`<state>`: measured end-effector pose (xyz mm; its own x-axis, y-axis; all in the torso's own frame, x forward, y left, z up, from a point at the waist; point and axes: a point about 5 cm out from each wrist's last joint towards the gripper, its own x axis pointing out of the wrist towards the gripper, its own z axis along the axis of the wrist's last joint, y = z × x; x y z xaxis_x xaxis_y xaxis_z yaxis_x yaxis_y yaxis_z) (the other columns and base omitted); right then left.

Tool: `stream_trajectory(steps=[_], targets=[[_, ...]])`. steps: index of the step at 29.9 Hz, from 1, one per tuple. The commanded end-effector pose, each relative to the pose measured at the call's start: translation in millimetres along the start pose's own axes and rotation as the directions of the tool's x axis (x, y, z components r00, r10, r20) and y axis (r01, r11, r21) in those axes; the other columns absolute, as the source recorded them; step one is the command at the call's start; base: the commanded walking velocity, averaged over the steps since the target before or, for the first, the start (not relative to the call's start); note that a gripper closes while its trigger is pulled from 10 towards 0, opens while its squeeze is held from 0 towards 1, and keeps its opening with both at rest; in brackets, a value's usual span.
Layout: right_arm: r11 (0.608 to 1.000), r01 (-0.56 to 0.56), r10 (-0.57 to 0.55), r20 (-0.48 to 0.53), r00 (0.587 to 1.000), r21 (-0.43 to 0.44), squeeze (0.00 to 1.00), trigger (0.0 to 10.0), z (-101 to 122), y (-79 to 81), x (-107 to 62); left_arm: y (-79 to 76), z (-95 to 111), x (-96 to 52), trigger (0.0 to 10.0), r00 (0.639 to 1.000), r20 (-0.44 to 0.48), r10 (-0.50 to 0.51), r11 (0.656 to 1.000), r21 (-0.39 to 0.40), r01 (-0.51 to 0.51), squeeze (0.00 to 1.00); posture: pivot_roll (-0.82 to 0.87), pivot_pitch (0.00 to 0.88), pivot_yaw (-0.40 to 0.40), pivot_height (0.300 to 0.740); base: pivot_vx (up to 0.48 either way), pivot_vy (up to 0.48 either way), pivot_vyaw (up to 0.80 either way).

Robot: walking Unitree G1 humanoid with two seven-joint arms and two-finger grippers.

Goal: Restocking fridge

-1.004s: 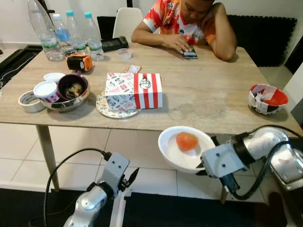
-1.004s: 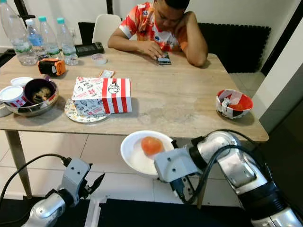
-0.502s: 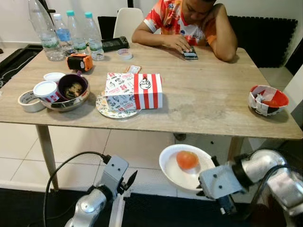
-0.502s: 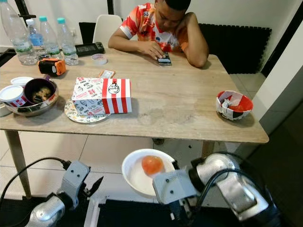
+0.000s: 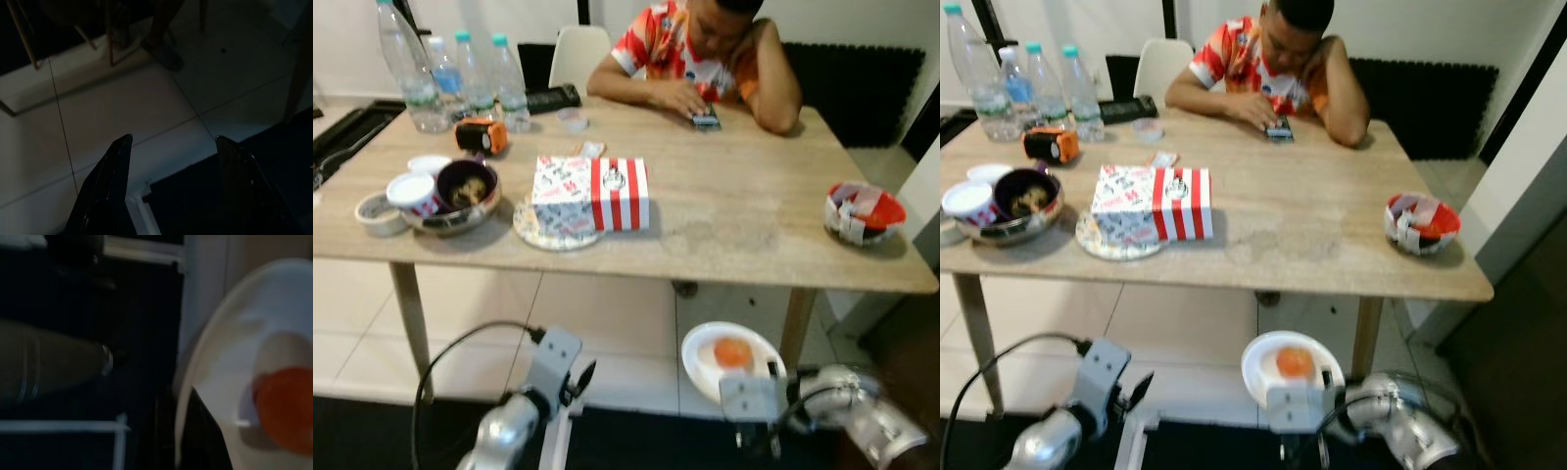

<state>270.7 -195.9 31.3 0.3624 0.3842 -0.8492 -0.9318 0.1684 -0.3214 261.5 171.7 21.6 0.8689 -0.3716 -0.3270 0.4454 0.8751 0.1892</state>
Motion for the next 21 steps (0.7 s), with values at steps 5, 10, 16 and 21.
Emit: stream_trajectory(steps=[5,10,16,21], targets=[[0.983,0.112,-0.097,-0.105,0.990,0.144,0.00,0.0,-24.3,28.8,28.5,-7.5,-16.9,4.5,10.0,0.996,-0.087,0.032,0.999,-0.038,-0.035,0.00,-0.07,0.081,-0.002,0.740,0.000,0.000,0.00],[0.957,0.226,-0.185,-0.216,0.959,0.185,0.00,0.0,-40.2,44.0,38.3,-9.0,-24.0,6.4,10.0,0.991,-0.123,0.048,0.998,-0.043,-0.053,0.00,-0.06,0.078,0.008,0.740,0.000,0.000,0.00],[0.889,0.340,-0.242,-0.317,0.917,0.306,0.00,0.0,-55.9,70.1,45.0,-14.2,-41.5,3.1,10.0,0.978,-0.200,0.058,0.997,-0.040,-0.067,0.00,-0.07,0.072,0.017,0.740,0.000,0.000,0.00],[0.781,0.415,-0.263,-0.356,0.897,0.467,0.00,0.0,-60.9,93.6,49.7,-13.1,-50.7,0.6,10.0,0.961,-0.245,0.130,0.978,-0.126,-0.165,0.00,-0.06,0.060,0.009,0.740,0.000,0.000,0.00]])
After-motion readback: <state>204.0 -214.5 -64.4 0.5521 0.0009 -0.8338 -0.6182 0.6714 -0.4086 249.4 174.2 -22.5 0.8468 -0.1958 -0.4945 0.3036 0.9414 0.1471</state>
